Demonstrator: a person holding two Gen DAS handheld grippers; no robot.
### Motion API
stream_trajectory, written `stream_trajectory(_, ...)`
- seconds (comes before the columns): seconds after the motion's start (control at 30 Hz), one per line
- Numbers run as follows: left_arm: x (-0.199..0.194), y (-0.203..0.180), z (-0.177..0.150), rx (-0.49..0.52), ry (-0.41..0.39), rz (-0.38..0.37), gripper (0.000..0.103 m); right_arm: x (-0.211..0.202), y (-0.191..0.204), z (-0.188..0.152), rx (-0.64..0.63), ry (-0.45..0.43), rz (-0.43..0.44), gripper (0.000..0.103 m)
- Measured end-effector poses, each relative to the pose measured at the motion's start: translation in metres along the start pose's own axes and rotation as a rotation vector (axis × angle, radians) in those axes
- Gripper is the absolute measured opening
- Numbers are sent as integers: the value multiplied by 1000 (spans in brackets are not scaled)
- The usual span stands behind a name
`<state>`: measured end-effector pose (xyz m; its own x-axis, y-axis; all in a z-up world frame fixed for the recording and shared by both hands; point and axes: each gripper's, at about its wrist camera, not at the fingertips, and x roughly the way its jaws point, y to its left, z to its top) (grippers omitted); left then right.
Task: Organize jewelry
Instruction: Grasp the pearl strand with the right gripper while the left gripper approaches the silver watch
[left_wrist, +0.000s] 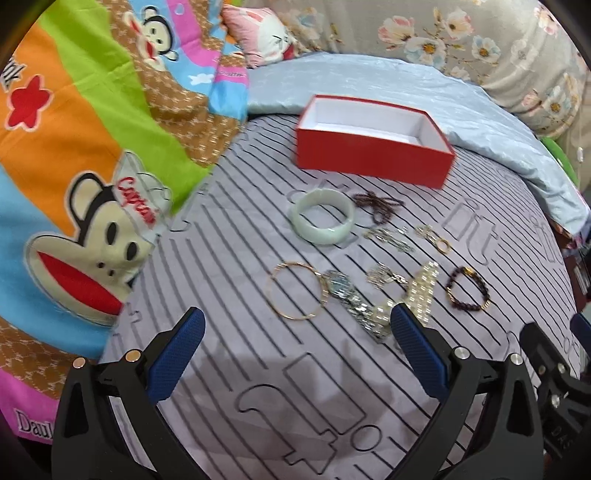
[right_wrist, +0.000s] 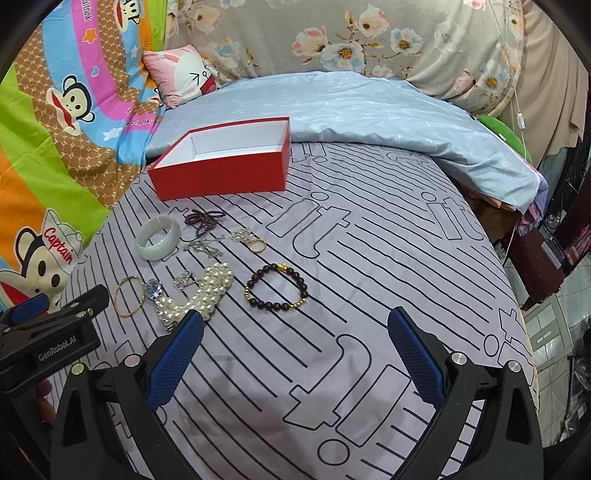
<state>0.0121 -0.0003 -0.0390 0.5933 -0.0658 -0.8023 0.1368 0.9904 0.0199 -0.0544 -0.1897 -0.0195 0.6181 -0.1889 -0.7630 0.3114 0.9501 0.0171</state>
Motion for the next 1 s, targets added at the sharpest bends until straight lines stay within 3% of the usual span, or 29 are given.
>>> stream_trajectory(0.2,15,-19,-5,52,20,-44,98,8,-15,0,27,19,-20,98)
stream_trajectory(0.37,30,-12,-7,40,42,-13,98,16,-13,1,26,34,-3,97)
stream_trajectory(0.7,44,32,0,-34,54,94,98,48,35,3,-13,109,119,59)
stream_trajectory(0.8,47,39,3,-40,56,101,98,59,44,5,5,129,144,53)
stream_trajectory(1.0,52,46,7,-38,60,95,98,74,57,12,38,154,156,52)
